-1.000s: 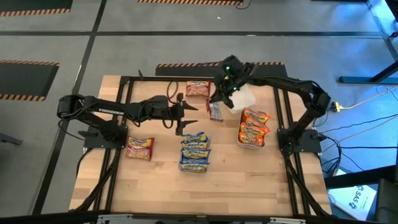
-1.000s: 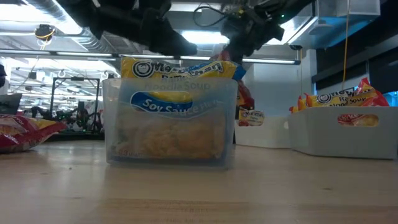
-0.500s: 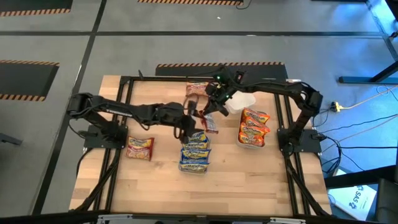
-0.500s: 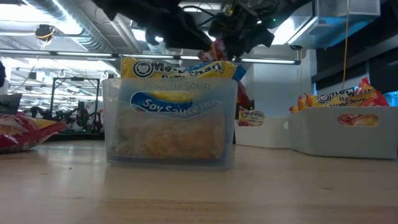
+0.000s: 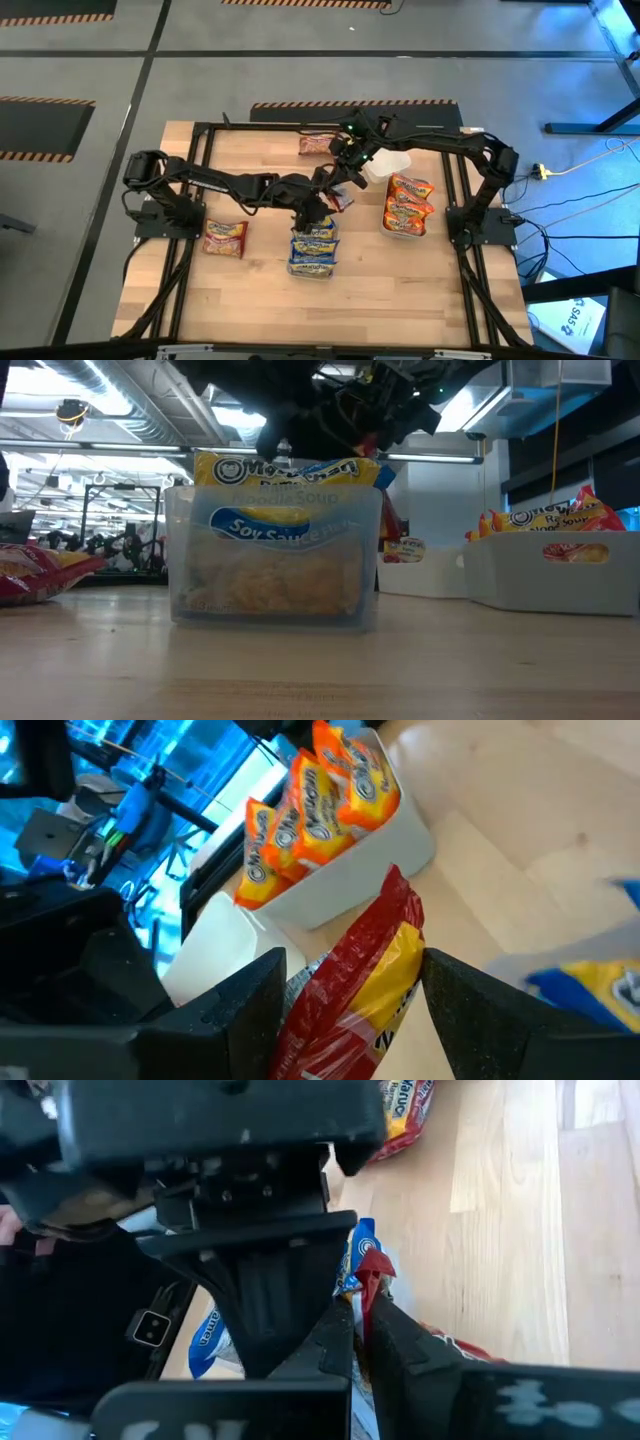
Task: Sort Maruchan noodles
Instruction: Put the bottom right red noodle pack into the white bin
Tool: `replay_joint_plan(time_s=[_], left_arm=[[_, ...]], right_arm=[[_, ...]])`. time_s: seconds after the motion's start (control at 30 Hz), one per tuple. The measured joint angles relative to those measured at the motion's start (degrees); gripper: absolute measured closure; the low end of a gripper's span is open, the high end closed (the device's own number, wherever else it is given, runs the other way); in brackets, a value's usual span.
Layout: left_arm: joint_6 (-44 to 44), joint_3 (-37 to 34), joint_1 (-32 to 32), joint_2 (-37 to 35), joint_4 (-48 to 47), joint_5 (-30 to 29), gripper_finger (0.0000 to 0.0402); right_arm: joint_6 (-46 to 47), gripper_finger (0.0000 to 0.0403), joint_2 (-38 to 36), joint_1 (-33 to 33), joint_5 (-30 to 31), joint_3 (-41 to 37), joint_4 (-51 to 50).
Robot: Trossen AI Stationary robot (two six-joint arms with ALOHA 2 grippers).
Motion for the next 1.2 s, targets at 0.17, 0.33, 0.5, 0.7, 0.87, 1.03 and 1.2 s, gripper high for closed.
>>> replay_joint_plan(time_s=[0.17, 0.33, 0.5, 0.7, 0.87, 1.03, 1.2], left_arm=[[2.98, -0.03, 0.11, -0.05, -0.27, -1.02, 0.0197], [3.24, -0.02, 0.33, -0.03, -0.08, -1.01, 0.0235], [3.03, -0.04, 0.35, -0.04, 0.84, -1.20, 0.0277], [1.97, -0.09, 0.37, -0.04, 1.08, -1.33, 0.0319], [1.61, -0.13, 0.42, -0.05, 0.71, -1.33, 0.0374], [-1.10, -0.15, 1.06, -0.03, 0.50, -1.15, 0.0399], [-4.05, -0.19, 1.70, -0.27, 0.25, -1.21, 0.0401]], right_arm=[[0.87, 0.0403, -0.02, 0.32, 0.18, -0.02, 0.37], [0.91, 0.0402, -0.02, 0.63, 0.39, -0.02, 0.57], [1.02, 0.0392, -0.02, 0.66, 0.34, 0.00, 0.83], [1.78, 0.0385, -0.02, 0.66, -0.11, 0.00, 0.81], [1.78, 0.0384, -0.02, 0.59, -0.11, 0.00, 0.81], [1.04, 0.0384, -0.06, 0.56, 0.30, 0.07, 0.73], [-0.83, 0.0384, -0.62, -0.38, 0.91, 0.11, -0.83]])
